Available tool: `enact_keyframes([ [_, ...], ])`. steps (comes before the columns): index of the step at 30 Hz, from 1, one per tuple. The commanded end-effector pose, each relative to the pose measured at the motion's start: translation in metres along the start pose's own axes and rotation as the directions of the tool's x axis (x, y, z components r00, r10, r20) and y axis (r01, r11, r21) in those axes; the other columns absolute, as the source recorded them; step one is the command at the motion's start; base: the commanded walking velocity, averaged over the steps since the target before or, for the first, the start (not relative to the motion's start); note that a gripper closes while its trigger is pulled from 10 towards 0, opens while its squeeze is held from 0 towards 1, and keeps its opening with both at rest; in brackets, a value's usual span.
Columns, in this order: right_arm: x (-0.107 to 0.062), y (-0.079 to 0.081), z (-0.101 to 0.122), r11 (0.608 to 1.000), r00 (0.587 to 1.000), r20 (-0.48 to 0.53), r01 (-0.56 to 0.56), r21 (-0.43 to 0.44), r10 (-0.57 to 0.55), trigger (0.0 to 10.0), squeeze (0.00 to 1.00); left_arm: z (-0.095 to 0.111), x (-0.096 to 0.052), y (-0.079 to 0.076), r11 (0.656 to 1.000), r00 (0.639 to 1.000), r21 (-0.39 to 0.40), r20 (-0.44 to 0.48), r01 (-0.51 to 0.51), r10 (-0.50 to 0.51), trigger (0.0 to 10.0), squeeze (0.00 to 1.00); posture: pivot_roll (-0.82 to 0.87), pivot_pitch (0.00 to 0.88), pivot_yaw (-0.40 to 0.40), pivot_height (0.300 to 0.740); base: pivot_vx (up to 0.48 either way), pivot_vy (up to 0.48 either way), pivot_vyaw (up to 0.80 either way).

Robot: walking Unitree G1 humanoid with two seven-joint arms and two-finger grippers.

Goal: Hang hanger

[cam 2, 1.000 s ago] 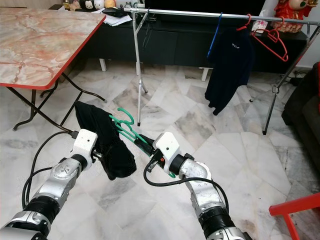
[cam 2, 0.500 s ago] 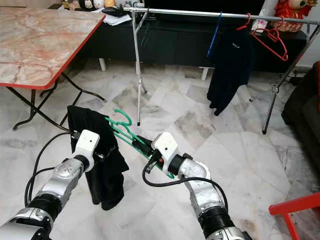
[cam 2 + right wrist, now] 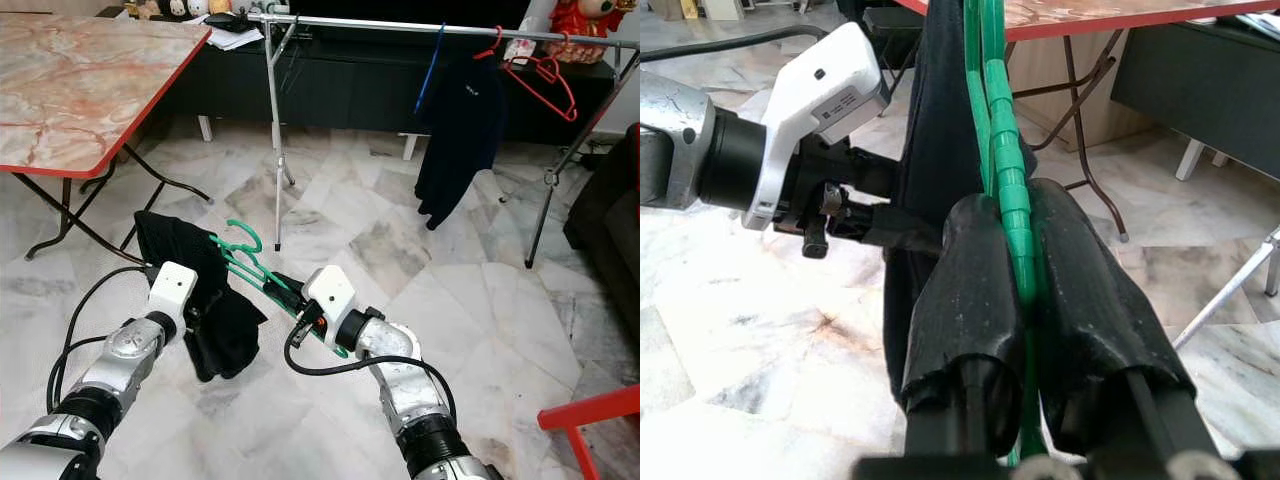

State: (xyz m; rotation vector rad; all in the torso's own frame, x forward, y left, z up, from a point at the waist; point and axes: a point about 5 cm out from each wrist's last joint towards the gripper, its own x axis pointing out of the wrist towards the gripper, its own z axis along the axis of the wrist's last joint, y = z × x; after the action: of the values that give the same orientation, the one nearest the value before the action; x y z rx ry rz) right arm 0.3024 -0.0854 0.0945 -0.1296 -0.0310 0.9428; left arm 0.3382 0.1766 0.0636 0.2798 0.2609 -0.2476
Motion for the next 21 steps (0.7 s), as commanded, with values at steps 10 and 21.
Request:
enact_keyframes([
  [10, 0.003, 0.001, 0.013, 1.0, 0.998, 0.061, -0.008, -0.016, 0.009, 0.0, 0.0, 0.005, 0.002, 0.001, 1.0, 1.0, -0.005, 0.021, 0.005, -0.005, 0.0, 0.0, 0.01, 0.082, -0.042, 0.74, 0.0, 0.0, 0.0],
  [21, 0.0, 0.0, 0.002, 1.0, 1.0, 0.003, -0.009, -0.028, 0.009, 0.0, 0.0, 0.004, 0.0, 0.004, 1.0, 1.0, -0.004, 0.028, 0.012, -0.012, 0.0, 0.0, 0.02, 0.072, -0.044, 0.74, 0.0, 0.0, 0.0],
])
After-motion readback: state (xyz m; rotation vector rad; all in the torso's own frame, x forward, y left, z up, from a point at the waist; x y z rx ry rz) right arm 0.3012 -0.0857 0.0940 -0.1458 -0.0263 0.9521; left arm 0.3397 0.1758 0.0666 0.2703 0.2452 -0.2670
